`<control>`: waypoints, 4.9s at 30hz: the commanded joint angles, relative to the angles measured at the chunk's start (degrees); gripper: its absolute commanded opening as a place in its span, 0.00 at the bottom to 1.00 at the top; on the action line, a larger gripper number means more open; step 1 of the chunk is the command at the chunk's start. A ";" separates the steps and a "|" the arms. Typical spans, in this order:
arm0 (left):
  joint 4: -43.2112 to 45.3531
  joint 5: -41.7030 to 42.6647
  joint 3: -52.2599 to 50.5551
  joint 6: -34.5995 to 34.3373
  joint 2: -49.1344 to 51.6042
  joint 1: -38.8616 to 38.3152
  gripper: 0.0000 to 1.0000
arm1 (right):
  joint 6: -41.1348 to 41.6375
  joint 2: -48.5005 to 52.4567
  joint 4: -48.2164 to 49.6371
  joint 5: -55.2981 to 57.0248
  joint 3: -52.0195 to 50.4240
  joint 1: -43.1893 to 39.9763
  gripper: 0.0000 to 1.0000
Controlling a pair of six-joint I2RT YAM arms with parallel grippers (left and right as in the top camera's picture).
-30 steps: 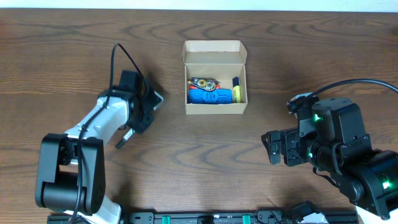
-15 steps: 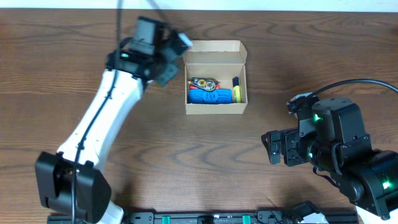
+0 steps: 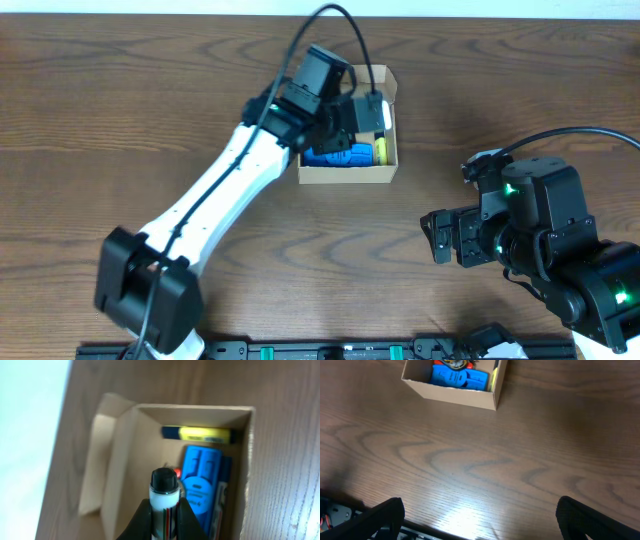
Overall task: Pack container
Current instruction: 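Carry the black-capped marker with the left gripper and drop it into the box, then raise both grippers to the box lid flaps at the back, then fold the box lid forward over the box with both grippers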
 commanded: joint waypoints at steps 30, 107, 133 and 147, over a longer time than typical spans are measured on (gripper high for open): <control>-2.45 -4.00 4.02 -13.94 -1.60 -2.38 0.43 | 0.46 -0.04 -0.02 0.15 0.11 0.50 0.99; 7.74 28.41 18.86 -80.76 32.15 26.75 0.05 | 29.66 67.19 78.03 -28.24 -0.70 -17.00 0.01; 14.69 34.56 19.06 -80.19 29.62 26.77 0.05 | 26.71 68.63 88.63 -39.93 -0.70 -17.77 0.01; 16.02 36.41 19.06 -75.32 24.17 26.91 0.06 | 26.80 68.63 97.39 -51.08 -0.70 -21.03 0.01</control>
